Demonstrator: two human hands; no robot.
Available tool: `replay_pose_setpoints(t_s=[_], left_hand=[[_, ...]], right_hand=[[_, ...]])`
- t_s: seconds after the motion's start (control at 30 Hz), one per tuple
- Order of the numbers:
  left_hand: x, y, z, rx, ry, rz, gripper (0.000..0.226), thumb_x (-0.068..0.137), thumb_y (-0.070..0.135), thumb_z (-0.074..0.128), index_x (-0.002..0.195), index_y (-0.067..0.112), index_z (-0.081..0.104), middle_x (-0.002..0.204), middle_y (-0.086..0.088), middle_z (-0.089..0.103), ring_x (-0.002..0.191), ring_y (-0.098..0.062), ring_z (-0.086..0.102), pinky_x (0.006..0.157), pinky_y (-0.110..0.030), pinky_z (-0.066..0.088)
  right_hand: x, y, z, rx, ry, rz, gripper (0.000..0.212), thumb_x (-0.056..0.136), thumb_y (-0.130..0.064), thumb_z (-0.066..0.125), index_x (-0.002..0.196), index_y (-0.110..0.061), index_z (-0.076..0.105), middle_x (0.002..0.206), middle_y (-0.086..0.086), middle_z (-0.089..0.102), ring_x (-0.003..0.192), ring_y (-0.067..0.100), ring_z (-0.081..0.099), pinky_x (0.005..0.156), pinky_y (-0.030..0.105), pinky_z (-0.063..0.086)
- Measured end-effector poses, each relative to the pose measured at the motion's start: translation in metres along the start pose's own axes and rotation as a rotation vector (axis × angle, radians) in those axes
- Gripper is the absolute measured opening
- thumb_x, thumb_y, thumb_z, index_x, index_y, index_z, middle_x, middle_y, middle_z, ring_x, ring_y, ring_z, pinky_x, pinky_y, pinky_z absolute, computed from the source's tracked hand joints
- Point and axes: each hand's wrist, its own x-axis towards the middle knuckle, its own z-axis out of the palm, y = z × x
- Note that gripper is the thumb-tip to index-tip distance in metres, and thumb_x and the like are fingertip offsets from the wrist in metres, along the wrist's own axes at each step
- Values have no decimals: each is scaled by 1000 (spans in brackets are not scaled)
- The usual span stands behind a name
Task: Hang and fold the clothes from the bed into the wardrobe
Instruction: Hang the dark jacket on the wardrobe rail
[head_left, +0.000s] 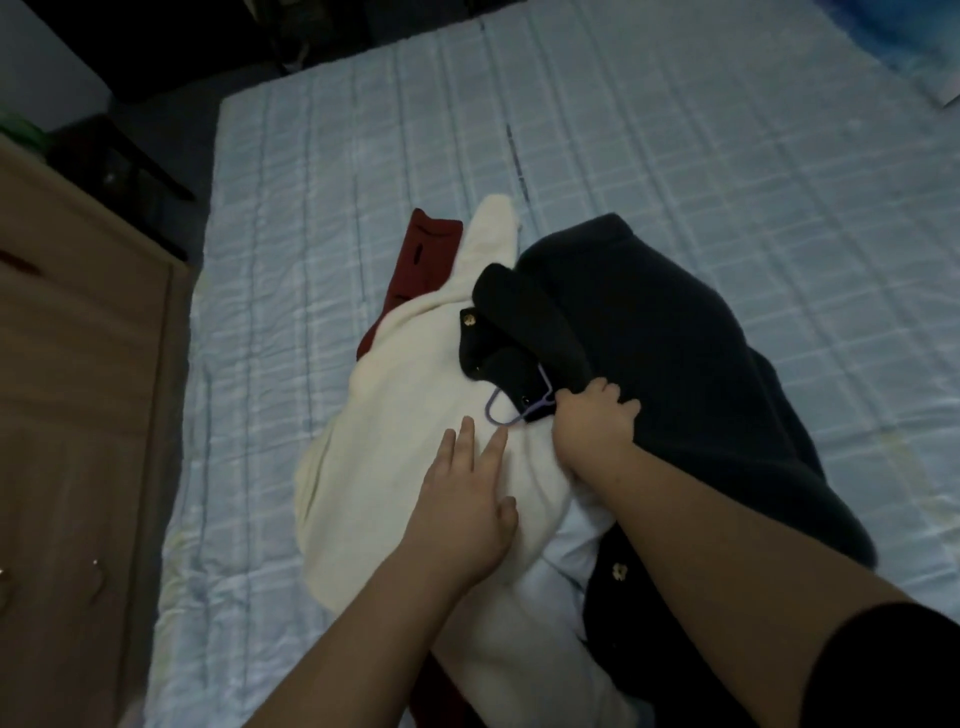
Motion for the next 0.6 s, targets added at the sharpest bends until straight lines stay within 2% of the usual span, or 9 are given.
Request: replay_pose_setpoints(t_s=[0.17,0.37,0.43,0.5,0.53,0.6], left_hand=[[-24,-13,-13,-45,79,-55,77,97,37,46,158,27,0,165,-13,-10,152,-31,-7,122,-39,8],[-74,-9,-36,-97,162,-27,78,97,36,48,158,30,-1,165,-9,-16,152,-29,-12,122,-39,10],[-91,-6,-46,-84,175,-7,79,97,37,49,158,30,-2,164,-11,-16,152,-32,-12,122,-41,11],[-105,-3,-60,-70,188,18,81,96,38,50,158,30,-2,164,-12,-17,151,-33,-13,122,-41,11],[-112,0,-69,-59,200,35,81,96,38,50,158,29,-3,164,-13,-17,151,-33,-14,122,-41,11],[-121,7,-92,-41,240,81,81,96,39,49,158,30,-3,164,-13,-18,151,-32,-15,122,-41,10]], right_hand=[[-38,-3,5,92,58,-28,39,93,-29,44,131,-28,49,137,15,44,126,35,42,108,68,23],[-104,29,-30,242,357,57,27,95,-47,46,114,-33,61,126,8,55,127,29,42,108,60,27],[-133,39,-51,275,499,62,29,97,-50,46,110,-31,65,120,8,60,123,30,46,100,53,36],[-165,47,-75,306,633,26,30,97,-48,48,106,-26,67,111,10,62,112,32,53,83,43,41],[-180,51,-89,335,669,4,31,98,-47,48,106,-24,67,108,10,61,106,33,55,76,40,41],[-207,59,-121,410,691,-32,34,99,-47,45,106,-21,66,106,12,59,98,35,59,72,38,42]])
